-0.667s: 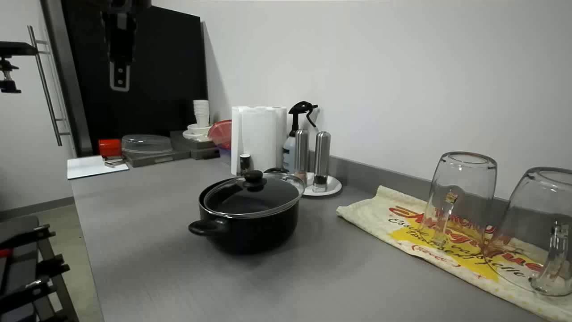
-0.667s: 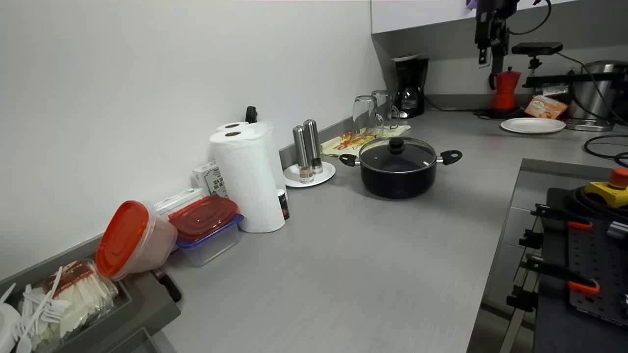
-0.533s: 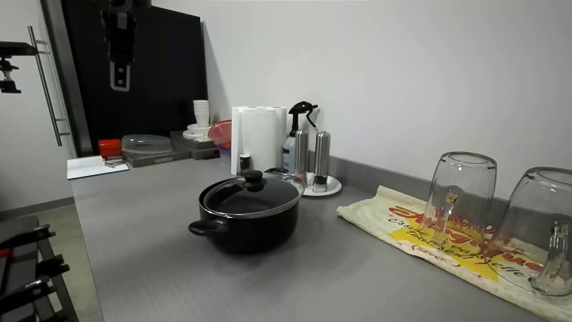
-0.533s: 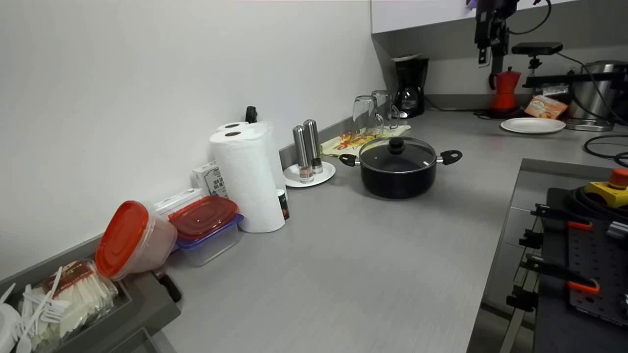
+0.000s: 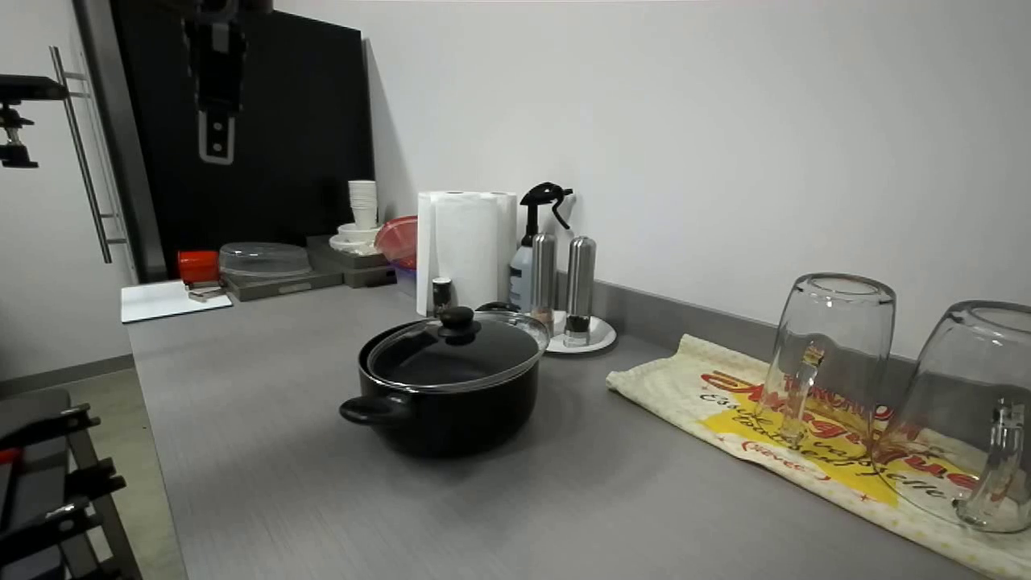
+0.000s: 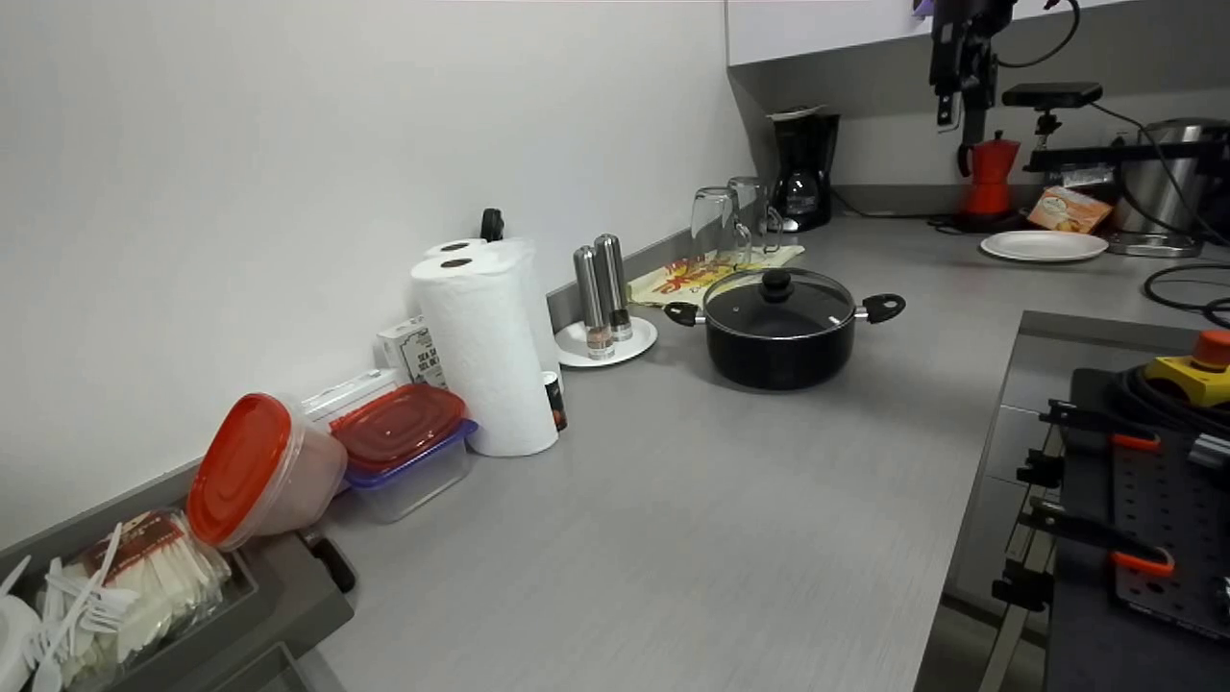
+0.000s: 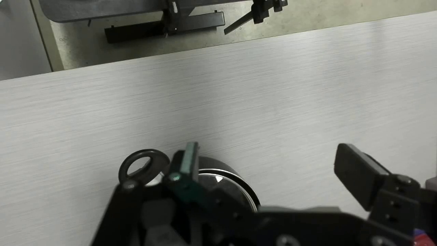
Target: Pick lid from the pot and put it on the table
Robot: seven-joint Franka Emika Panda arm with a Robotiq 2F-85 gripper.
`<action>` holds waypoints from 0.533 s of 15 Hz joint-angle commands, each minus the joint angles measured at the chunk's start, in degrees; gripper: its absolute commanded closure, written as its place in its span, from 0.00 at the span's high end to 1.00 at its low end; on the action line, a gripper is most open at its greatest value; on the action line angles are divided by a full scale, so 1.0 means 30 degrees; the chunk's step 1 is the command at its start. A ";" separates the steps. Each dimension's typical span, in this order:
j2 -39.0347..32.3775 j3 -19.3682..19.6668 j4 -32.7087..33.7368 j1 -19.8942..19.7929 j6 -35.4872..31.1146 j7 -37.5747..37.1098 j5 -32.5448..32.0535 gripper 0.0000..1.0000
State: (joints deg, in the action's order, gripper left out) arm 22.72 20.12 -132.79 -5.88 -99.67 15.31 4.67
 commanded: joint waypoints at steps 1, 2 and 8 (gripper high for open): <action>-0.0286 -0.0575 0.0379 -0.0627 0.0045 0.0162 0.0202 1.00; -0.0599 -0.0660 0.0953 -0.0667 0.0076 0.0054 0.0211 1.00; -0.2454 -0.1504 0.4535 -0.0547 -0.0390 -0.0643 -0.0111 1.00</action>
State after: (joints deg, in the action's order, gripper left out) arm 19.77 17.77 -125.78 -7.19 -100.43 14.88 4.67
